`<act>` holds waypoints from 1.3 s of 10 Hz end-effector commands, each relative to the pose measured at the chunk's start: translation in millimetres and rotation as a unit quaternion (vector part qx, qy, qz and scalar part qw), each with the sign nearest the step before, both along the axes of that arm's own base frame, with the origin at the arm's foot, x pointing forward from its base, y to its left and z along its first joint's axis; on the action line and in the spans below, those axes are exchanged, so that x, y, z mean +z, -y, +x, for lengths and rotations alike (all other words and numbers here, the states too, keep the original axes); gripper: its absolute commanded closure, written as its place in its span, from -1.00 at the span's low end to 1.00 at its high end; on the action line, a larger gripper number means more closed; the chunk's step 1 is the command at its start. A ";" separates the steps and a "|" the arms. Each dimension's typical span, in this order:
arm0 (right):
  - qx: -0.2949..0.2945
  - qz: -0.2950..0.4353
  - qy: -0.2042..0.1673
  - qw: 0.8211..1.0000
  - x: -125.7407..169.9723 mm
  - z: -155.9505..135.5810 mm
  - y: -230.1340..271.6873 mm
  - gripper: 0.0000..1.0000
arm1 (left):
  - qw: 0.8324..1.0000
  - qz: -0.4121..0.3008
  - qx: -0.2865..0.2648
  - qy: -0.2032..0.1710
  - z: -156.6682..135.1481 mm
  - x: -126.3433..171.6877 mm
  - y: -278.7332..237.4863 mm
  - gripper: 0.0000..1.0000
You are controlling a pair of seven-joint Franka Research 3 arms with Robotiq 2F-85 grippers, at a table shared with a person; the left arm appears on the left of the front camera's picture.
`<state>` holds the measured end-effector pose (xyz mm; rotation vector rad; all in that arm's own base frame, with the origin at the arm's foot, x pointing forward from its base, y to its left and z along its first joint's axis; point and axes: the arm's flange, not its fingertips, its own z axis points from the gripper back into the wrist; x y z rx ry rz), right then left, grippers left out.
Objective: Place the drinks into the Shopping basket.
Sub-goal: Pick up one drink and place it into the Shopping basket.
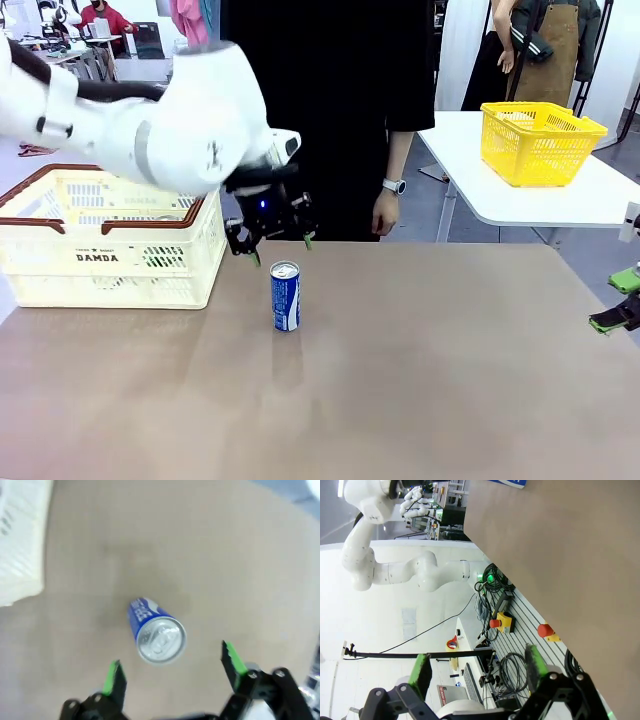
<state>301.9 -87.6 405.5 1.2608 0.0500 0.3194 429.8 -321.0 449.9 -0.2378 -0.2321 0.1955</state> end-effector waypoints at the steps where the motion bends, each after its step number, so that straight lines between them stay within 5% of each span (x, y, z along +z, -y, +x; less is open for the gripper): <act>1: 0.002 -0.003 -0.007 1.000 3.2 -1.3 1.0 -1.00 | 0.997 0.066 0.036 0.028 -9.3 -17.2 7.2 -1.00; 3: 0.002 -0.003 -0.007 1.000 3.2 -1.3 1.0 -1.00 | 0.993 0.116 0.026 -0.008 10.7 -27.4 16.9 -1.00; 7: 0.002 -0.003 -0.007 1.000 3.2 -1.3 1.0 -1.00 | 0.993 0.106 -0.050 0.008 42.7 -30.0 26.5 -1.00; 13: 0.002 -0.003 -0.007 1.000 3.2 -1.3 1.0 -1.00 | 0.993 0.094 -0.072 -0.007 42.5 -22.4 19.1 -1.00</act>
